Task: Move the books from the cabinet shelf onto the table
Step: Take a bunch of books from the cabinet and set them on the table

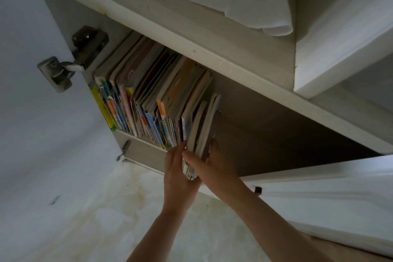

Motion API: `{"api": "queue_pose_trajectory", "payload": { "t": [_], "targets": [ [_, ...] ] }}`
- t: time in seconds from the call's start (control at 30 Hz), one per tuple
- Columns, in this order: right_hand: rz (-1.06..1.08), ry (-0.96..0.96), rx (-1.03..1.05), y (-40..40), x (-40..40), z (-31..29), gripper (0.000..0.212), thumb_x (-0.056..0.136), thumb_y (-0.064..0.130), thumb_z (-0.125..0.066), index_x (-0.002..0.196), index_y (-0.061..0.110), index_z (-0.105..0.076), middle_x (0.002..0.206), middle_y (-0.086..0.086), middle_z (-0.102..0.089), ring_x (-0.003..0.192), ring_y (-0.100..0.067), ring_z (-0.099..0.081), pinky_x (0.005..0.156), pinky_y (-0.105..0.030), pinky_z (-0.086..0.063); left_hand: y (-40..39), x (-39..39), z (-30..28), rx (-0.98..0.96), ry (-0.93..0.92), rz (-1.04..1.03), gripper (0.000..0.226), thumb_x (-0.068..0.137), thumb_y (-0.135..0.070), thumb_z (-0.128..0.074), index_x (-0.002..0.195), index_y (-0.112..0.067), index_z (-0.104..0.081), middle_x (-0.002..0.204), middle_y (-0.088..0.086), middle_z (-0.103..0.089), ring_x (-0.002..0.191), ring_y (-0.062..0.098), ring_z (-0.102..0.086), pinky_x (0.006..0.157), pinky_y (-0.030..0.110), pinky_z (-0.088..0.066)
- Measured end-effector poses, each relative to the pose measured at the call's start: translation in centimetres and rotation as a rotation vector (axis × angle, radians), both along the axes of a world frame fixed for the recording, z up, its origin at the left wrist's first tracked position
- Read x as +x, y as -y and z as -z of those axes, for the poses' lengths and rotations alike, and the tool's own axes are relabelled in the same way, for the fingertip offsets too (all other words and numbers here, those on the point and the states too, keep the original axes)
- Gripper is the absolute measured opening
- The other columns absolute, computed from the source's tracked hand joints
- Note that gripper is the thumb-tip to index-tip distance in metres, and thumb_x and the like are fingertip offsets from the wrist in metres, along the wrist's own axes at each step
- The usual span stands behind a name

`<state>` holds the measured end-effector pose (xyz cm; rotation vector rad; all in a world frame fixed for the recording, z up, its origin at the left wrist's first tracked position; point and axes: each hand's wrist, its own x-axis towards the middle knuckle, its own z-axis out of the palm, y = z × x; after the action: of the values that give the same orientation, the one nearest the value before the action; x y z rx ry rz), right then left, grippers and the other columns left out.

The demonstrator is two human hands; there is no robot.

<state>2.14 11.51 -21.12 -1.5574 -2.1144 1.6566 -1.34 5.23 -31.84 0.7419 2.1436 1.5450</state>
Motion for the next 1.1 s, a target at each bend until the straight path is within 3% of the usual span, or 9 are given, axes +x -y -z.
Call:
{"api": "queue_pose_trajectory", "payload": {
  "t": [0.13,0.23,0.37,0.53,0.67,0.77,0.87,0.97,1.1],
  "targets": [
    [-0.283,-0.012,0.446,0.7,1.4,-0.2,0.071,0.089,0.062,-0.034,0.149,0.040,-0.002,0.156,0.008,-0.019,0.138,-0.006,-0.032,0.104,-0.022,-0.041,-0.9,0.6,0.4,0.032,0.102,0.012,0.067,0.085,-0.061,-0.053,0.143,-0.030,-0.038,0.135,-0.021,-0.046,0.119,-0.011,-0.045,0.092,0.011,-0.046],
    [-0.470,-0.074,0.529,-0.8,1.4,-0.5,0.061,0.099,0.028,-0.037,0.143,0.056,-0.007,0.158,0.017,0.005,0.143,-0.010,-0.022,0.097,-0.024,-0.049,-1.5,0.3,0.9,0.060,0.145,0.006,0.074,0.082,-0.065,-0.056,0.144,-0.032,-0.036,0.128,-0.047,-0.039,0.117,-0.022,-0.042,0.086,-0.003,-0.038],
    [-0.365,-0.235,0.351,-4.0,1.0,-0.3,0.050,0.094,0.031,-0.034,0.141,0.050,-0.028,0.157,0.021,-0.001,0.137,-0.001,-0.027,0.085,-0.005,-0.044,-1.3,-0.1,2.2,0.092,0.126,-0.014,0.078,0.075,-0.040,-0.076,0.142,-0.020,-0.042,0.126,-0.017,-0.057,0.112,-0.010,-0.053,0.086,-0.001,-0.039],
    [-0.253,-0.116,0.431,-3.6,-0.4,1.1,0.045,0.095,0.043,-0.043,0.138,0.045,-0.027,0.152,0.006,-0.018,0.121,-0.015,-0.050,0.080,-0.023,-0.057,-0.2,0.5,2.6,0.109,0.089,0.037,0.076,0.076,-0.050,-0.072,0.137,-0.012,-0.050,0.121,-0.002,-0.066,0.104,0.002,-0.062,0.083,0.008,-0.050],
    [-0.269,-0.109,0.528,0.5,0.3,1.8,0.046,0.090,0.053,-0.035,0.134,0.048,-0.022,0.155,0.000,-0.010,0.127,-0.018,-0.045,0.087,-0.027,-0.056,2.9,1.8,2.7,0.116,0.095,-0.016,0.073,0.078,-0.071,-0.058,0.137,-0.031,-0.042,0.124,-0.033,-0.054,0.108,-0.015,-0.055,0.083,0.005,-0.048],
    [-0.358,-0.170,0.473,2.1,0.9,1.7,0.047,0.092,0.062,-0.026,0.137,0.056,-0.013,0.158,0.007,0.000,0.138,-0.014,-0.032,0.093,-0.016,-0.050,4.8,1.6,3.5,0.144,0.126,-0.076,0.078,0.073,-0.033,-0.078,0.128,-0.063,-0.032,0.123,-0.049,-0.044,0.110,-0.025,-0.046,0.085,-0.002,-0.041],
    [-0.276,-0.201,0.415,0.5,2.2,1.3,0.069,0.094,0.028,-0.052,0.139,0.056,-0.007,0.153,0.008,-0.023,0.130,-0.005,-0.041,0.090,-0.004,-0.044,6.5,0.1,4.5,0.144,0.061,-0.014,0.087,0.074,-0.013,-0.080,0.133,-0.056,-0.031,0.128,-0.043,-0.044,0.119,-0.012,-0.049,0.091,0.009,-0.048],
    [-0.333,0.032,0.573,-3.3,3.5,3.5,0.102,0.078,0.017,-0.074,0.146,0.043,-0.003,0.152,0.002,-0.026,0.136,-0.013,-0.037,0.098,-0.019,-0.046,7.3,-1.0,5.0,0.174,0.016,-0.012,0.089,0.073,-0.008,-0.077,0.136,-0.053,-0.032,0.131,-0.038,-0.044,0.122,0.000,-0.052,0.088,0.022,-0.055],
    [-0.435,0.108,0.230,-6.4,2.7,6.2,0.111,0.077,0.011,-0.076,0.146,0.045,0.003,0.152,0.003,-0.022,0.142,-0.015,-0.025,0.107,-0.037,-0.039,7.7,-1.7,5.0,0.198,-0.035,0.061,0.092,0.073,-0.004,-0.079,0.138,-0.049,-0.032,0.132,-0.037,-0.043,0.121,-0.004,-0.051,0.083,0.020,-0.056]
  ]
}}
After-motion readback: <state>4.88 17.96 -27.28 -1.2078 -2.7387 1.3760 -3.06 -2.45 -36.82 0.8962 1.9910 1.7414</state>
